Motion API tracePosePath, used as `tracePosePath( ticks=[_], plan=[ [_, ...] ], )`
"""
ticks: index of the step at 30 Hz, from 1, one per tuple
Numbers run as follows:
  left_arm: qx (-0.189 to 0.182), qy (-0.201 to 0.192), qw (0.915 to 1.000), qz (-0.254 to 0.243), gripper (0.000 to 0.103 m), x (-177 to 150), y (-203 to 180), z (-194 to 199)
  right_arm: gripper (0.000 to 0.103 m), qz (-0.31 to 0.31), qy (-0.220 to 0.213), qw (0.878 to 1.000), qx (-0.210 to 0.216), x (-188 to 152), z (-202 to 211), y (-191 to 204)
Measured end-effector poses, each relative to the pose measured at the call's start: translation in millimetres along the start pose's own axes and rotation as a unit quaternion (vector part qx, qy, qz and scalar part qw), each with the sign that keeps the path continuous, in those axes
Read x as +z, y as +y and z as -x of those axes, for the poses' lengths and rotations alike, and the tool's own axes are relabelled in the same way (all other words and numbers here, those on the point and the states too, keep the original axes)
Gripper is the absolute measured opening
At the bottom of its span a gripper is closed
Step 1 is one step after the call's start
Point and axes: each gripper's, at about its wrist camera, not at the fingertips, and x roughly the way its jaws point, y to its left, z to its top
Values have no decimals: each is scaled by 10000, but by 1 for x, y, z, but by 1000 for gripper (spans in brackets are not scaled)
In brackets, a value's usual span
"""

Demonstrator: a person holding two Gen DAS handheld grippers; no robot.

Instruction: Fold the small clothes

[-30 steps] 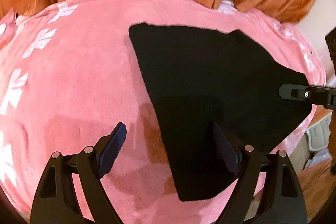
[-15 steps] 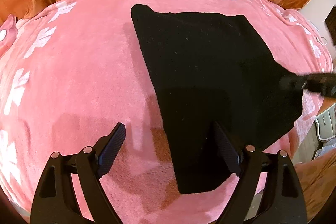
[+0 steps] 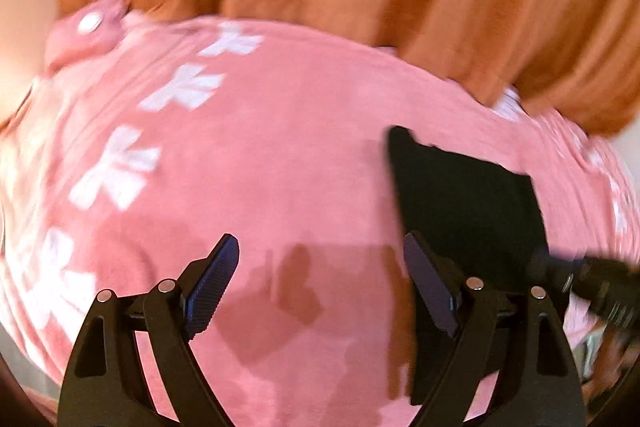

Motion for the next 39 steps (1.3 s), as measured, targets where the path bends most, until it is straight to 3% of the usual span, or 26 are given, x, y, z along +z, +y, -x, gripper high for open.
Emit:
tracePosePath(
  ticks=[4, 7, 9, 13, 15, 16, 17, 18, 22, 24, 25, 26, 27, 32, 34, 37, 39],
  plan=[
    [56, 186, 9998, 53, 82, 0, 7, -7, 16, 583, 1387, 9879, 380, -38, -66, 36],
    [79, 251, 9995, -189, 82, -6, 1, -9, 16, 1541, 1255, 9800, 37, -53, -59, 65],
    [65, 285, 9989, -360, 82, -9, -9, -10, 14, 1004, 1106, 9879, 405, -41, -44, 47],
    [-192, 453, 9965, -683, 82, -18, -32, -16, 15, 81, 59, 9999, -106, -11, 8, -9],
    [-252, 461, 9943, -922, 83, -21, -50, -20, 23, -680, -324, 9967, -290, -3, 29, -47],
    [-273, 479, 9934, -1003, 83, -21, -56, -23, 36, -975, -435, 9936, -360, -2, 34, -61],
    [-293, 503, 9927, -1053, 83, -21, -62, -26, 48, -1276, -523, 9894, -461, -1, 36, -77],
    [-312, 541, 9923, -1067, 83, -20, -68, -32, 51, -1446, -547, 9866, -526, -1, 35, -85],
    [-322, 693, 9926, -940, 83, -18, -81, -51, 52, -1701, -217, 9838, -530, 2, 2, -103],
    [-263, 645, 9932, -937, 83, -17, -89, -57, 45, -1717, -51, 9840, -481, 4, -17, -110],
    [-229, 608, 9932, -967, 83, -17, -91, -58, 25, -1628, 16, 9856, -462, 5, -25, -110],
    [-176, 567, 9931, -1012, 83, -17, -95, -59, 12, -1517, -20, 9871, -519, 0, -23, -105],
    [-154, 544, 9931, -1031, 83, -17, -96, -59, 8, -1419, -105, 9879, -622, 2, -17, -101],
    [-189, 518, 9930, -1040, 86, -17, -95, -58, 7, -1116, -840, 9892, -433, 4, 38, -75],
    [-181, 540, 9927, -1060, 86, -16, -95, -59, 7, -1108, -659, 9891, -709, 1, 28, -81],
    [-158, 585, 9917, -1135, 86, -19, -99, -61, 9, -1304, 106, 9866, -978, -12, -13, -100],
    [-107, 548, 9913, -1192, 86, -20, -101, -60, 10, -1320, -15, 9864, -980, -13, -8, -102]
  ],
)
